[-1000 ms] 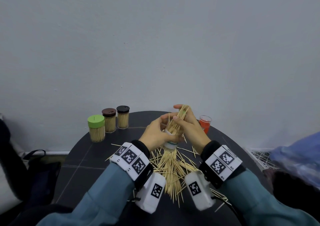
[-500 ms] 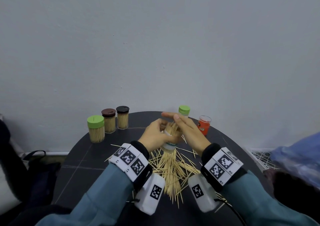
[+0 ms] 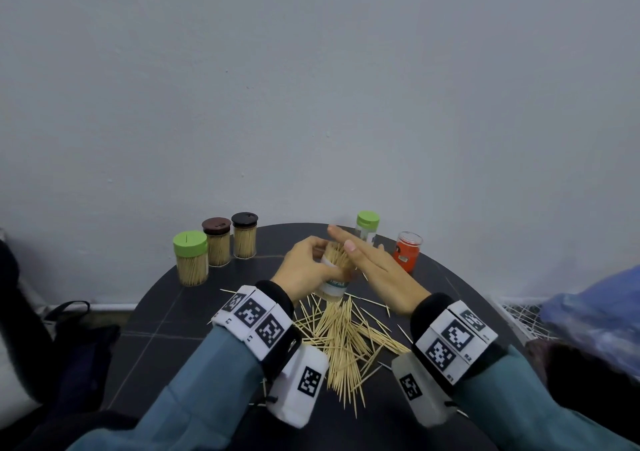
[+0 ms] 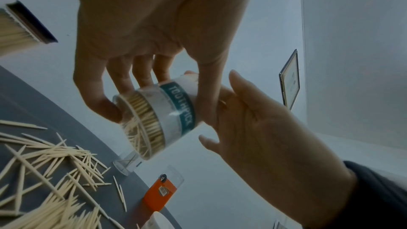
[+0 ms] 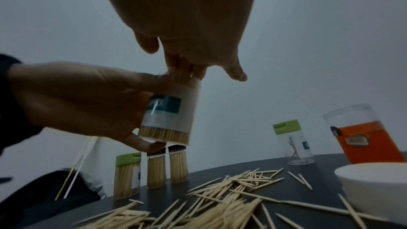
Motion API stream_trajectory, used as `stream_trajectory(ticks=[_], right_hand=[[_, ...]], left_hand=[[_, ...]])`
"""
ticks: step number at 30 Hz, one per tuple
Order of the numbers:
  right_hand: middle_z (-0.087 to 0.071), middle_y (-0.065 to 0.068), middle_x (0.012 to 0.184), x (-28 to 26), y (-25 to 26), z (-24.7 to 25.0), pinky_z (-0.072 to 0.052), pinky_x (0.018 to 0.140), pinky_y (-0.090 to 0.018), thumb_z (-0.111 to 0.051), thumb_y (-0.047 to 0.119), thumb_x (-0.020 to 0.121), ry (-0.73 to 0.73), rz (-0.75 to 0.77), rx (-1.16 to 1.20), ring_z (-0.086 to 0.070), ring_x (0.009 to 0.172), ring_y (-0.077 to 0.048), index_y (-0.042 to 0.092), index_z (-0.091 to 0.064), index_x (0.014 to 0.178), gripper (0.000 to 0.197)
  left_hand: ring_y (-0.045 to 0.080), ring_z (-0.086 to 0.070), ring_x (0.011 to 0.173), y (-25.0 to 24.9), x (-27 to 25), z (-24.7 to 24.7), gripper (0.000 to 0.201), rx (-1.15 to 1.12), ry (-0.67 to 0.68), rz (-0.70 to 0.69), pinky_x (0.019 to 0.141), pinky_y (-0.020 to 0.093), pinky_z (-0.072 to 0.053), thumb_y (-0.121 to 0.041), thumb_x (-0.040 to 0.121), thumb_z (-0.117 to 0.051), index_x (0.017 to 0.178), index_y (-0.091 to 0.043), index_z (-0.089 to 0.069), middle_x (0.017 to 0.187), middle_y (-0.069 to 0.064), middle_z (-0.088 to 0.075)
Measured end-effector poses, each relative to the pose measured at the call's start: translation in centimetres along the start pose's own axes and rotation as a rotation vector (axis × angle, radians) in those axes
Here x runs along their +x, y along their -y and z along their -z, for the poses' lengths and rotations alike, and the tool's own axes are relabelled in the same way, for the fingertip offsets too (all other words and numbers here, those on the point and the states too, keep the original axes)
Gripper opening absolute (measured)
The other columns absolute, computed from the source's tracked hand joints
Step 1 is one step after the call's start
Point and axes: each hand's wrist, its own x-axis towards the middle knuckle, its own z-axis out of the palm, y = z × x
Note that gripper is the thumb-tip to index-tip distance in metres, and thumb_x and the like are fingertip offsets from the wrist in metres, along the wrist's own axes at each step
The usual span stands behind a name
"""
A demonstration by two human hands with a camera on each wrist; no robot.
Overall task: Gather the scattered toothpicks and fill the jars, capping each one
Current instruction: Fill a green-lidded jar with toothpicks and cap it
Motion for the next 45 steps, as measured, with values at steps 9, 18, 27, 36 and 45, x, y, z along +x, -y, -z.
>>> stream_trajectory(ticks=[9,18,27,36,45], right_hand=[[-0.025,0.014,0.15,-0.4,-0.9,0.2,0.019,0.113,-0.042,-0.022,0.035,0.099,0.061,-0.021,-0.19,-0.008,0.131,0.012,0.033,-0.027,0.143,0.044],[-0.035,0.005,0.148,0.3,-3.6,2.8,-0.009,0.117,-0.046,-0.029,0.041,0.097,-0.117,-0.107,-0.217,-0.028,0.139,-0.011,0.027,-0.033,0.142,0.048],[-0.028,-0.006,0.151,1.2,-7.4,4.8,-0.029,0.108,-0.031,-0.056,0.012,0.09,0.327,-0.566,-0.71,-0.03,0.137,-0.023,0.022,-0.022,0.146,0.066],[-0.052,-0.013,0.127,1.7,-7.6,4.9,-0.04,0.09,-0.029,-0.052,0.019,0.093,-0.089,-0.402,-0.545,-0.052,0.113,-0.027,0.009,-0.045,0.129,0.038],[-0.057,-0.002,0.096,1.9,-1.1,3.5,-0.043,0.065,-0.016,-0.038,0.022,0.099,-0.07,-0.168,0.064,-0.053,0.071,-0.011,0.021,-0.051,0.11,0.017]], left_hand=[[0.005,-0.054,0.089,0.2,0.1,0.0,0.048,0.029,-0.015,0.003,0.069,0.015,-0.044,-0.011,0.073,-0.077,0.114,-0.012,-0.051,0.099,-0.004,-0.058],[0.01,-0.057,0.097,0.3,0.1,-0.1,0.057,0.029,0.011,0.0,0.075,0.017,-0.043,-0.017,0.064,-0.084,0.111,-0.015,-0.053,0.104,-0.004,-0.06],[0.018,-0.057,0.108,0.1,-0.2,-0.2,0.052,0.043,0.093,-0.021,0.095,0.032,-0.046,-0.013,0.066,-0.082,0.11,-0.02,-0.055,0.114,0.001,-0.06],[0.016,-0.057,0.108,0.3,0.1,-0.2,0.047,-0.012,0.09,0.005,0.096,0.036,-0.047,-0.018,0.071,-0.079,0.111,-0.017,-0.054,0.11,-0.001,-0.061],[0.015,-0.058,0.104,0.4,0.2,-0.4,0.049,-0.021,0.094,-0.008,0.085,0.025,-0.049,-0.016,0.073,-0.078,0.115,-0.015,-0.054,0.112,0.002,-0.061]])
